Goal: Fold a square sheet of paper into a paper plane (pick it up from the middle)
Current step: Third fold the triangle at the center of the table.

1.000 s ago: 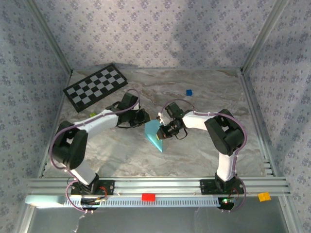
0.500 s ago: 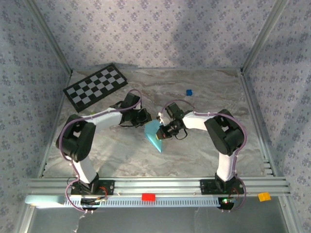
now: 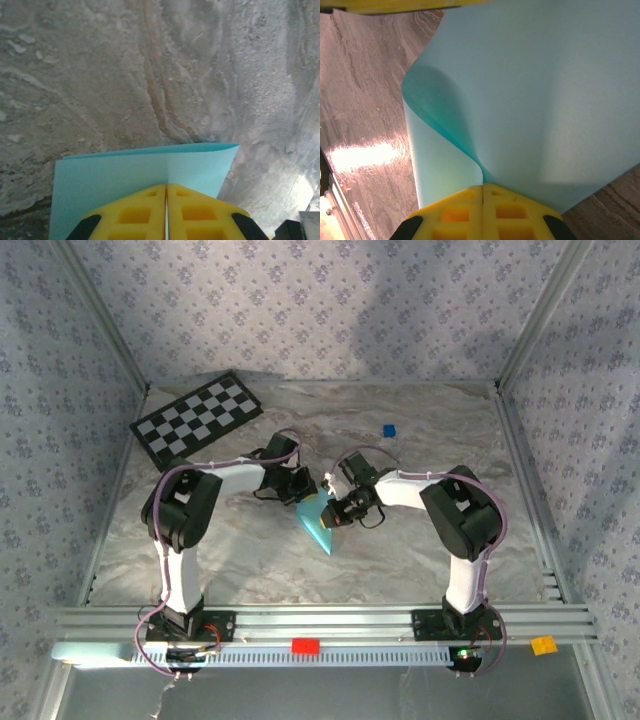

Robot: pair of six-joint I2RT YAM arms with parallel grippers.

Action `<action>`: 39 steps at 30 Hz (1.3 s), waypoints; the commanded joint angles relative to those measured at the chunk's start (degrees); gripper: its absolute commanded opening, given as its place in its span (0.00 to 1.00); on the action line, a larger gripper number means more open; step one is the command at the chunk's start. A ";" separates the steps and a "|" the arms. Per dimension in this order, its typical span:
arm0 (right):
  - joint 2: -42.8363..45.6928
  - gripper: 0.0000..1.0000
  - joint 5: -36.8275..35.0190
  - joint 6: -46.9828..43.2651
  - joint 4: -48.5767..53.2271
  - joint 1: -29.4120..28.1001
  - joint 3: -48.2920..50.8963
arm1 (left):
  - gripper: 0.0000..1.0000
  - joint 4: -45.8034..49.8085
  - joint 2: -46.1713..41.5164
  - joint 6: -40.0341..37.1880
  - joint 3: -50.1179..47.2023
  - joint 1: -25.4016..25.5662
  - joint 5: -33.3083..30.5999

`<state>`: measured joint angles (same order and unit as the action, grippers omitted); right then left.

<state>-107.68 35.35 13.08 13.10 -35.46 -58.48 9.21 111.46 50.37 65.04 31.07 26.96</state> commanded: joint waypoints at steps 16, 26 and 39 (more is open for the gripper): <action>-0.26 0.00 -0.60 -0.60 3.48 -0.47 -3.03 | 0.06 3.14 1.63 -3.04 -2.01 0.00 0.25; -1.68 0.00 -0.63 -2.09 5.16 -0.55 -4.47 | 0.06 3.24 1.59 -3.08 -1.77 0.06 0.17; 0.01 0.00 -0.08 -1.48 4.05 -0.65 -1.39 | 0.06 3.64 0.95 -3.24 -1.53 0.06 0.02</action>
<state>-107.92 35.14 12.36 16.38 -35.66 -60.14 8.95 111.57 48.45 64.29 31.07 27.27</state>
